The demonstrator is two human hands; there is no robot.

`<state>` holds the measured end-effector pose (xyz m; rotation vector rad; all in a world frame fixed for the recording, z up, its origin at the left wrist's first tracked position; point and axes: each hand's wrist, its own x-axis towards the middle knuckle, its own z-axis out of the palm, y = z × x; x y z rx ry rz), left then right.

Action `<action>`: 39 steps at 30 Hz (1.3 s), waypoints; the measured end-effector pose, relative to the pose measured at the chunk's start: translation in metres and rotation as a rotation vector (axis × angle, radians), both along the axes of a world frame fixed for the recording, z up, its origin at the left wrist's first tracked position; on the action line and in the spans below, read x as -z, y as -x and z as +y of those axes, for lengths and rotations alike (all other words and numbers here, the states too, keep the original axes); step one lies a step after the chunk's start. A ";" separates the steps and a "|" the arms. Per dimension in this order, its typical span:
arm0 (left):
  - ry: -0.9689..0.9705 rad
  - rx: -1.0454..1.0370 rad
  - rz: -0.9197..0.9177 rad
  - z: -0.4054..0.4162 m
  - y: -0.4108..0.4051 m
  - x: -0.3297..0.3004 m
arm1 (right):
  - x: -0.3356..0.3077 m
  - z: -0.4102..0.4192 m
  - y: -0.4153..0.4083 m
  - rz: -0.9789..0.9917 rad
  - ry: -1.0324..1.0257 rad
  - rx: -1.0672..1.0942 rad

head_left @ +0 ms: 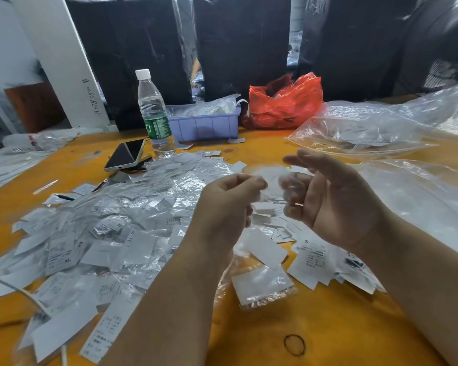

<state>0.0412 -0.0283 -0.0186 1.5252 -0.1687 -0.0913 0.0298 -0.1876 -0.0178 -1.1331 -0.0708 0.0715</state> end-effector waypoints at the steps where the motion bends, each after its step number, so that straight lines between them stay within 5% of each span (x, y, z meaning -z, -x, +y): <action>1: 0.049 -0.041 0.012 0.001 -0.001 0.000 | 0.001 0.001 -0.001 0.010 0.012 0.000; 6: 0.021 -0.081 -0.098 -0.002 0.000 0.005 | 0.009 0.008 0.003 0.072 0.230 -0.192; 12: -0.062 -0.032 -0.192 -0.003 0.000 0.007 | 0.007 0.006 0.001 0.049 0.153 -0.013; 22: -0.075 0.077 -0.148 -0.005 0.003 0.005 | 0.001 -0.004 -0.003 -0.021 0.094 0.257; 39: -0.058 -0.011 0.016 -0.005 0.001 0.004 | 0.001 -0.002 -0.006 0.005 0.048 0.228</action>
